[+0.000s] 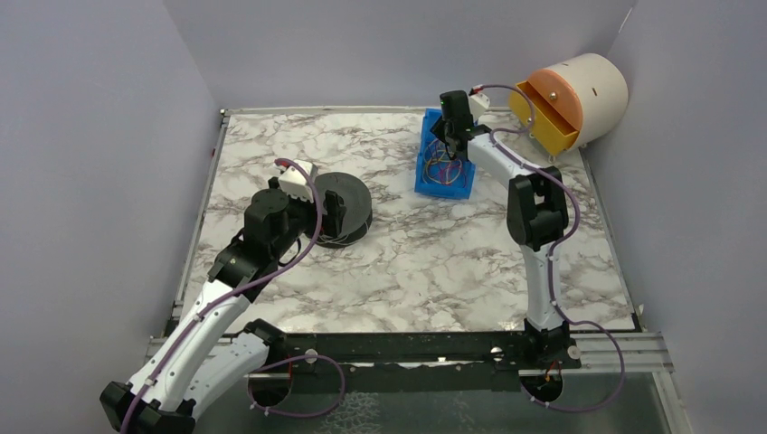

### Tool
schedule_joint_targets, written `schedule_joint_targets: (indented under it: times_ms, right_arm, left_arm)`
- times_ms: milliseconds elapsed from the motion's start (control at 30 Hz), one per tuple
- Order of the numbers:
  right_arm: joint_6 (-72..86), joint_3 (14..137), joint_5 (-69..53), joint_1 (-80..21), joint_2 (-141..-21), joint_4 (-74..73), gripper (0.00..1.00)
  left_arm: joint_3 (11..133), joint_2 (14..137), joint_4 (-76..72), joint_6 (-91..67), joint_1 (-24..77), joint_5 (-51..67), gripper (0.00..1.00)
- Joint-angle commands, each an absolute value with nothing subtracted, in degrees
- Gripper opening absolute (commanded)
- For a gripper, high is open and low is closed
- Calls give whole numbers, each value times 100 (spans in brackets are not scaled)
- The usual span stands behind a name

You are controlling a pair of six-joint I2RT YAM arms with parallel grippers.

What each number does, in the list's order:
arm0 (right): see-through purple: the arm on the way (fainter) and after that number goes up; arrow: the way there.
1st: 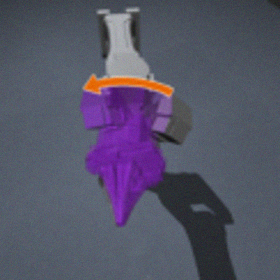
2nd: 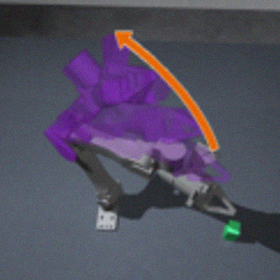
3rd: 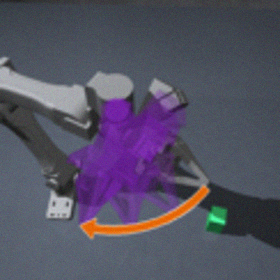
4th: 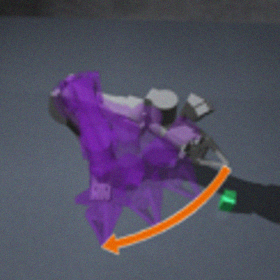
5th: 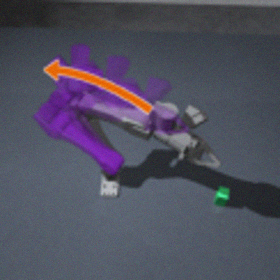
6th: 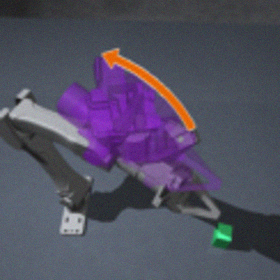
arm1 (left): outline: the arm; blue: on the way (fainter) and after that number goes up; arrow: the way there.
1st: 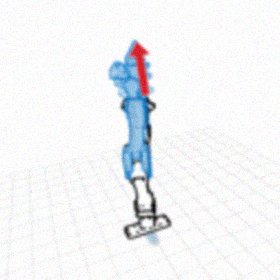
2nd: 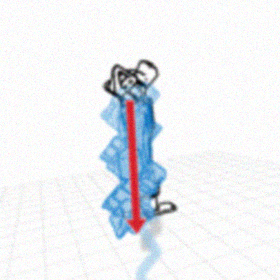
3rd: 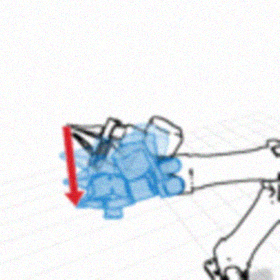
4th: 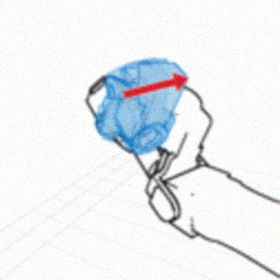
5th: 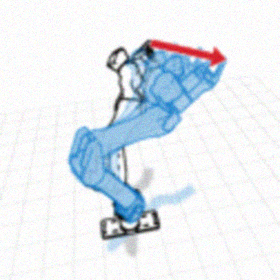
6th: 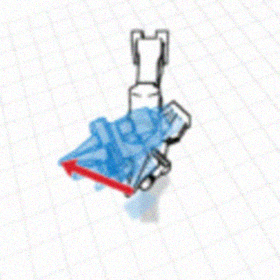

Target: Wrap the cables

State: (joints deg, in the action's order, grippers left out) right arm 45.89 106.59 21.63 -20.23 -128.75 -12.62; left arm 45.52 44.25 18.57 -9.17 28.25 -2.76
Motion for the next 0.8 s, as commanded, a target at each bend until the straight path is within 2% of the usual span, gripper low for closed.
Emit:
schedule_joint_targets:
  times_ms: [0, 333, 700, 767]
  right_arm:
    - [4887, 10852, 2232, -1986, -13113, -1319, 42]
    - [5107, 10794, 2258, -1950, -13221, -1284, 39]
    - [5273, 10938, 2073, -1872, -13435, -1239, 31]
    - [5301, 10931, 2051, -1867, -13435, -1245, 26]
  left_arm:
    - [4623, 4431, 1795, -923, 2857, -121, 99]
    - [4623, 4430, 1793, -914, 2858, -127, 99]
    - [4623, 4468, 1801, -897, 2857, -168, 99]
    - [4624, 4473, 1808, -898, 2856, -180, 99]
